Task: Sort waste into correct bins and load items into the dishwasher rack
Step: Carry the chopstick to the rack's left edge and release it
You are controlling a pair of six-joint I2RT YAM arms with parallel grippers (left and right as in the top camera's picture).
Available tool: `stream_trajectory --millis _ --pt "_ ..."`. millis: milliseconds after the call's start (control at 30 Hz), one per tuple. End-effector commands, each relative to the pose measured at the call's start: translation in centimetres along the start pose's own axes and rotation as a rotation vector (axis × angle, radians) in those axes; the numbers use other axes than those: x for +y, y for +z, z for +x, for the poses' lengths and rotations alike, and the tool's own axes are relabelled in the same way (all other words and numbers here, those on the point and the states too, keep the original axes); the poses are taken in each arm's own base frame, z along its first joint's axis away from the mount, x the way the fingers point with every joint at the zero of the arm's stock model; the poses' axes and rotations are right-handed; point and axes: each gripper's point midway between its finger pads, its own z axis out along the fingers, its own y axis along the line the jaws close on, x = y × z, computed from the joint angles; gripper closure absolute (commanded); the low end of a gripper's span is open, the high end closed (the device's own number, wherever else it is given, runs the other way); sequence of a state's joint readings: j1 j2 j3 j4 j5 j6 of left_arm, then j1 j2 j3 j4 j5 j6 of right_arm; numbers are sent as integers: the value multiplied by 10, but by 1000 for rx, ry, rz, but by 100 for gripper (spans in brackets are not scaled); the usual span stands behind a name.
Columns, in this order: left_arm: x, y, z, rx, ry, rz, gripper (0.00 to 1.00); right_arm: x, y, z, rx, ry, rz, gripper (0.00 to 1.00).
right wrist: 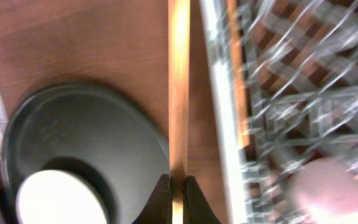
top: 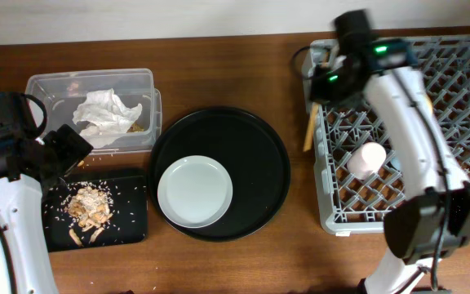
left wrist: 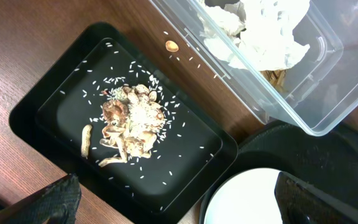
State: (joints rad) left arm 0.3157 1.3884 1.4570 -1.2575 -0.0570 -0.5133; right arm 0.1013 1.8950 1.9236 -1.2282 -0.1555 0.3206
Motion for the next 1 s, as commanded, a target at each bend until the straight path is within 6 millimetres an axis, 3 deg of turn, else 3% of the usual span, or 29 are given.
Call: stream_trajectory --millis 0,67,267,467,567,700,767,867,967 --pt "1 -6 -3 -20 0 5 1 -26 -10 -16 -46 -182 26 96" --pt "1 -6 -3 -20 0 5 1 -41 -5 -25 -62 -149 59 96" --pt "1 -6 -3 -20 0 5 1 -58 21 -46 -96 -147 143 96" --pt "1 -6 -3 -20 0 5 1 -62 48 -47 -63 -123 147 95" --pt "1 -6 -3 -20 0 5 1 -55 59 -42 -34 -130 115 91" --pt "1 -6 -3 -20 0 5 1 -38 70 -33 -4 -166 104 62" --pt "1 -6 -3 -20 0 5 1 -31 71 -29 6 -181 100 55" --pt "1 -6 -3 -20 0 5 1 -21 69 -16 47 -199 92 54" --pt "1 -6 -3 -20 0 5 1 -5 49 -5 85 -175 71 53"
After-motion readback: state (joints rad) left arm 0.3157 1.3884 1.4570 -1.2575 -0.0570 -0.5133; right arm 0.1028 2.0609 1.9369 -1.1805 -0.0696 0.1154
